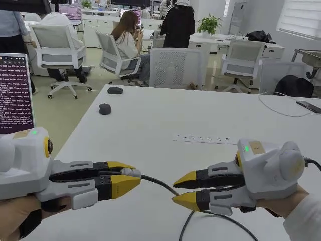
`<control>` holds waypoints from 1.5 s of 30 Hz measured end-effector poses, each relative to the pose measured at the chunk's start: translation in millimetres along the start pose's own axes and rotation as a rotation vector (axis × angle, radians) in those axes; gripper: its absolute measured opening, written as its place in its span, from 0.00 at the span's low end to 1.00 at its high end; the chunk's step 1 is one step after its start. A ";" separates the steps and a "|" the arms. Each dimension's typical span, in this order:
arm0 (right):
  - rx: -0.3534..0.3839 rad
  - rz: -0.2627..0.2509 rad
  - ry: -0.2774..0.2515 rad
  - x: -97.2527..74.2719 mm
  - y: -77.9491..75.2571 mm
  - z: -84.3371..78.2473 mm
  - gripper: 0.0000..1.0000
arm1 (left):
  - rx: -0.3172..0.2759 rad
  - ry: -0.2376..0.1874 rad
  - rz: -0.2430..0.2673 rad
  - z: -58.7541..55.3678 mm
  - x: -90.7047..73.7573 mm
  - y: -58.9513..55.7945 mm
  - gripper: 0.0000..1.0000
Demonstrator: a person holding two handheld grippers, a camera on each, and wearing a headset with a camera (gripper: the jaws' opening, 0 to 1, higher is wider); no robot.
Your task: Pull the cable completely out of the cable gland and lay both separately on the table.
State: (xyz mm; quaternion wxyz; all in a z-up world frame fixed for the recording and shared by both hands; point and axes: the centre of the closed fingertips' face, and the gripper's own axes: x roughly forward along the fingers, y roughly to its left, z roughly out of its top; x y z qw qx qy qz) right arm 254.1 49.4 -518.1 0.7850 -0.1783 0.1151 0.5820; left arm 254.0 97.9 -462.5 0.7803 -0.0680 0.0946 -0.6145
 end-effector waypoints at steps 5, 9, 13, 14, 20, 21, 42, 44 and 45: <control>-0.032 -0.006 -0.022 8.5 -1.3 11.1 0.23 | -0.024 -0.016 -0.006 2.6 0.4 -2.1 0.16; -0.057 0.007 -0.040 12.7 -0.3 19.0 0.19 | -0.033 -0.022 -0.002 3.2 0.8 -1.9 0.16; -0.068 0.012 -0.041 15.8 -0.5 20.6 0.18 | -0.031 -0.019 -0.003 3.3 1.8 -3.7 0.16; -0.073 0.018 -0.034 17.4 0.3 18.9 0.18 | -0.032 -0.020 -0.004 3.5 2.0 -4.0 0.16; -0.093 0.039 -0.009 20.2 3.8 10.7 0.04 | -0.038 -0.014 -0.001 1.3 1.7 -5.8 0.16; -0.093 0.042 -0.008 20.3 3.9 10.0 0.04 | -0.038 -0.011 0.002 0.5 1.2 -5.7 0.16; -0.072 0.027 0.185 34.3 -24.6 -47.6 0.04 | -0.063 -0.028 0.069 -3.8 -30.1 8.7 0.16; -0.067 0.022 0.219 35.9 -30.5 -57.8 0.04 | -0.071 -0.037 0.078 -3.7 -34.3 10.3 0.16; -0.064 0.021 0.244 36.8 -34.3 -65.7 0.04 | -0.072 -0.038 0.082 -4.3 -35.9 11.2 0.16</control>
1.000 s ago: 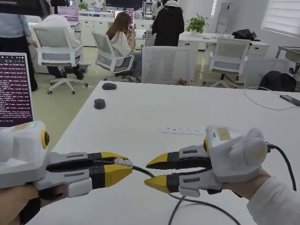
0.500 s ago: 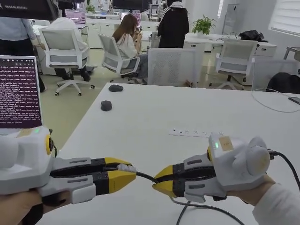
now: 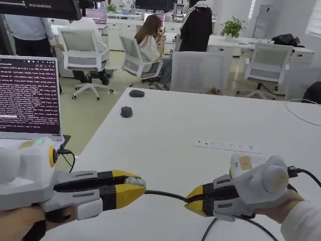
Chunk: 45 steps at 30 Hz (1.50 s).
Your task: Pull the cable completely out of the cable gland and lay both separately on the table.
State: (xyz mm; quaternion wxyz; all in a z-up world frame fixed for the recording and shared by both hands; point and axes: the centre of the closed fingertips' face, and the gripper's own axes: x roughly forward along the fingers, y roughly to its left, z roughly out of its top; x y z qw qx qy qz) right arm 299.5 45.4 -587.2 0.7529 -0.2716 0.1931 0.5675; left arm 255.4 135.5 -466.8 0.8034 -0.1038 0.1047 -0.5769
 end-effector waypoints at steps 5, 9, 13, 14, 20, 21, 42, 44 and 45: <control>0.013 -0.024 0.088 10.7 -18.3 -26.7 0.04 | -0.016 0.000 0.025 -5.3 -8.2 7.6 0.16; 0.056 -0.056 0.131 20.6 -37.3 -47.5 0.04 | -0.034 0.003 0.036 -11.1 -10.1 10.9 0.16; 0.087 -0.086 0.180 34.5 -56.6 -70.0 0.04 | -0.058 0.002 0.042 -17.7 -8.7 13.2 0.16; 0.094 -0.090 0.188 37.3 -59.8 -74.0 0.04 | -0.063 0.004 0.041 -19.6 -8.0 13.4 0.16; 0.132 -0.098 0.219 56.8 -76.6 -94.3 0.04 | -0.080 0.045 0.037 -35.0 -3.1 13.8 0.16; 0.147 -0.092 0.235 61.8 -78.4 -101.8 0.04 | -0.082 0.043 0.036 -36.3 -2.5 13.8 0.16; 0.268 -0.025 0.367 97.2 -76.0 -170.9 0.05 | -0.146 0.032 0.081 -51.5 -1.3 31.6 0.16; 0.278 -0.024 0.360 96.9 -76.3 -170.9 0.05 | -0.153 0.031 0.082 -53.2 0.2 32.7 0.16; 0.282 -0.024 0.355 97.0 -76.0 -170.9 0.05 | -0.156 0.033 0.081 -54.8 1.5 33.0 0.16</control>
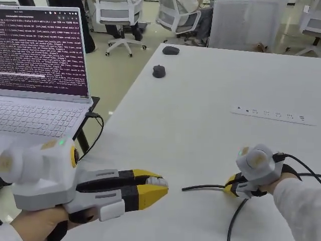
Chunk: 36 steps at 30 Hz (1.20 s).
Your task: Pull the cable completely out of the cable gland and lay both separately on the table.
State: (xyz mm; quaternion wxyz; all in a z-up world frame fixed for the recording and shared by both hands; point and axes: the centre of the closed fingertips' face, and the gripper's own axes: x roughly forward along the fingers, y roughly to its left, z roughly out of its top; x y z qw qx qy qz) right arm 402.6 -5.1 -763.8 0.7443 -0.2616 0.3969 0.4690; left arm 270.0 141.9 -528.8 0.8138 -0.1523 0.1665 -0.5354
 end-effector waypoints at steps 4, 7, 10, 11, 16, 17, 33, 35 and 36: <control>0.015 0.003 -0.011 0.7 1.2 1.0 0.07 | -0.004 0.013 -0.004 -4.3 2.7 0.5 0.16; 0.020 -0.010 -0.024 0.0 0.9 3.4 0.08 | -0.007 0.018 -0.002 -5.5 4.5 1.8 0.16; 0.045 -0.024 -0.067 -5.9 -0.4 10.7 0.12 | -0.006 0.027 0.006 -7.0 6.9 4.5 0.16; 0.055 -0.021 -0.090 -10.2 0.8 14.5 0.14 | -0.003 0.035 0.010 -8.0 8.7 5.9 0.16; 0.111 -0.037 -0.180 -29.6 0.9 26.1 0.23 | 0.021 0.081 0.023 -14.3 19.2 13.3 0.16; 0.118 -0.052 -0.211 -37.2 -0.1 29.7 0.24 | 0.027 0.089 0.029 -15.7 21.7 16.1 0.16; 0.265 -0.103 -0.432 -144.8 43.4 24.5 0.42 | 0.104 0.270 0.041 -61.5 97.0 61.8 0.17; 0.297 -0.121 -0.442 -154.1 49.2 19.3 0.43 | 0.109 0.298 0.052 -73.2 106.0 70.8 0.17; 0.309 -0.130 -0.447 -157.8 51.0 16.9 0.43 | 0.114 0.312 0.056 -79.7 110.8 75.1 0.17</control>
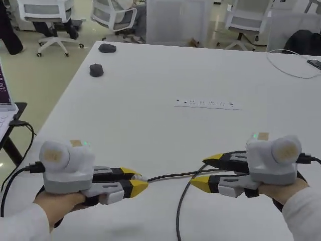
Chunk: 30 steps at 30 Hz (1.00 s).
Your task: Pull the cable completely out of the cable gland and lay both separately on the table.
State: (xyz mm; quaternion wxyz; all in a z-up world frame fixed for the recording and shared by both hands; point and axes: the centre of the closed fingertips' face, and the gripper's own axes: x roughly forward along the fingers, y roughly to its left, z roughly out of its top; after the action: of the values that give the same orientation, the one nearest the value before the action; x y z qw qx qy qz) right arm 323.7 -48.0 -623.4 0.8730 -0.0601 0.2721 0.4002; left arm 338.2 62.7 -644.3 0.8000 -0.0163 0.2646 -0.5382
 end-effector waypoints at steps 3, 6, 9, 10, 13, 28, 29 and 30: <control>0.062 -0.050 -0.048 -18.4 5.0 -0.9 0.43 | -0.006 0.037 0.019 -12.8 14.2 7.4 0.17; 0.085 -0.077 -0.047 -30.2 12.0 -15.8 0.42 | 0.076 0.100 0.054 -29.8 25.2 17.8 0.17; 0.146 -0.121 -0.002 -38.4 14.6 -42.4 0.42 | 0.074 0.160 0.065 -47.1 36.6 24.3 0.17; 0.178 -0.126 -0.009 -41.0 17.0 -48.2 0.42 | 0.077 0.169 0.067 -49.6 38.7 25.7 0.17; 0.216 -0.144 -0.014 -47.2 20.4 -57.7 0.41 | 0.078 0.189 0.072 -56.2 44.5 29.2 0.17; 0.342 -0.209 -0.058 -53.8 19.4 -60.4 0.43 | 0.097 0.291 0.081 -87.0 50.7 36.1 0.17; 0.343 -0.212 -0.060 -54.1 19.3 -60.6 0.43 | 0.092 0.291 0.082 -87.9 50.4 36.4 0.17; 0.346 -0.218 -0.062 -54.6 19.5 -61.0 0.43 | 0.088 0.291 0.083 -88.9 49.8 36.5 0.17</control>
State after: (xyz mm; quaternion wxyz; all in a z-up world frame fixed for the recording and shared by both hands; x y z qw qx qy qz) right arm 254.3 -91.0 -644.2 0.9163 0.0740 0.3018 0.2525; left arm 344.1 57.7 -752.3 0.7749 0.1076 0.3543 -0.5123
